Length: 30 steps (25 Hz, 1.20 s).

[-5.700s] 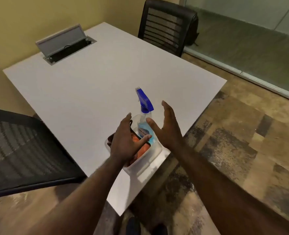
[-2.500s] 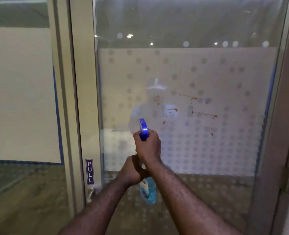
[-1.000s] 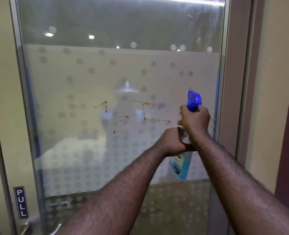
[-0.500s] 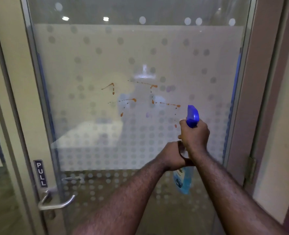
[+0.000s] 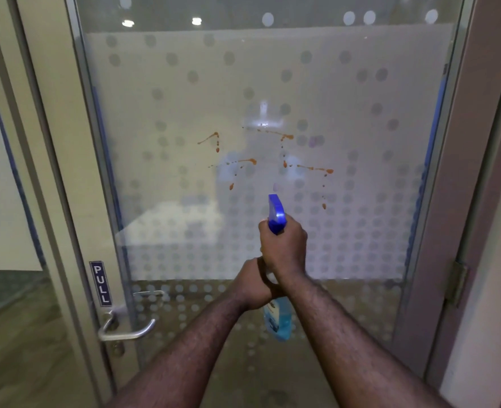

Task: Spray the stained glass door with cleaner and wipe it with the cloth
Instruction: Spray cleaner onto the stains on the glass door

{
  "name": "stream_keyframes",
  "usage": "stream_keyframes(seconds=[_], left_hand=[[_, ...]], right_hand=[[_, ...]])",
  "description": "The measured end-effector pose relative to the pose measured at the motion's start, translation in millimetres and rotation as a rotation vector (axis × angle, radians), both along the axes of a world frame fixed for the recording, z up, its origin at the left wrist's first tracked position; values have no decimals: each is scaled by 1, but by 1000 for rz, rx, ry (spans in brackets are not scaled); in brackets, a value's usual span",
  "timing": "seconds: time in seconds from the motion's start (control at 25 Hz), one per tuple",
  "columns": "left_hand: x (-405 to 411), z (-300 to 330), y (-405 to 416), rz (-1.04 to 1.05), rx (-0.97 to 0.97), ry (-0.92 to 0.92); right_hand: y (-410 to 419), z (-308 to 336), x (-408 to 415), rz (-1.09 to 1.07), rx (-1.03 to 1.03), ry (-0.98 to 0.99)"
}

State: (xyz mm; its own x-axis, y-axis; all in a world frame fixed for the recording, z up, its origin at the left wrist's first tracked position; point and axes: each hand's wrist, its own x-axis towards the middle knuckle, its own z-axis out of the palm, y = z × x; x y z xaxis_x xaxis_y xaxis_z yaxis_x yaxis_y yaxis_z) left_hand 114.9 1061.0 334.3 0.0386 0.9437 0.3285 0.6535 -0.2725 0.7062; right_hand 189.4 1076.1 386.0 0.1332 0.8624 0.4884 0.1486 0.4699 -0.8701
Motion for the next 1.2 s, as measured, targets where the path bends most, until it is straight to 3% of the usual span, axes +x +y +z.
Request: stream_keyframes(seconds=[0.4, 0.92, 1.2], left_hand=[[-34, -3, -15, 21, 6, 8], [25, -48, -12, -108, -40, -54], [68, -31, 13, -85, -50, -29]], right_hand=[[-14, 1, -34, -6, -24, 2], [-13, -49, 23, -114, -65, 22], [10, -32, 64, -116, -7, 6]])
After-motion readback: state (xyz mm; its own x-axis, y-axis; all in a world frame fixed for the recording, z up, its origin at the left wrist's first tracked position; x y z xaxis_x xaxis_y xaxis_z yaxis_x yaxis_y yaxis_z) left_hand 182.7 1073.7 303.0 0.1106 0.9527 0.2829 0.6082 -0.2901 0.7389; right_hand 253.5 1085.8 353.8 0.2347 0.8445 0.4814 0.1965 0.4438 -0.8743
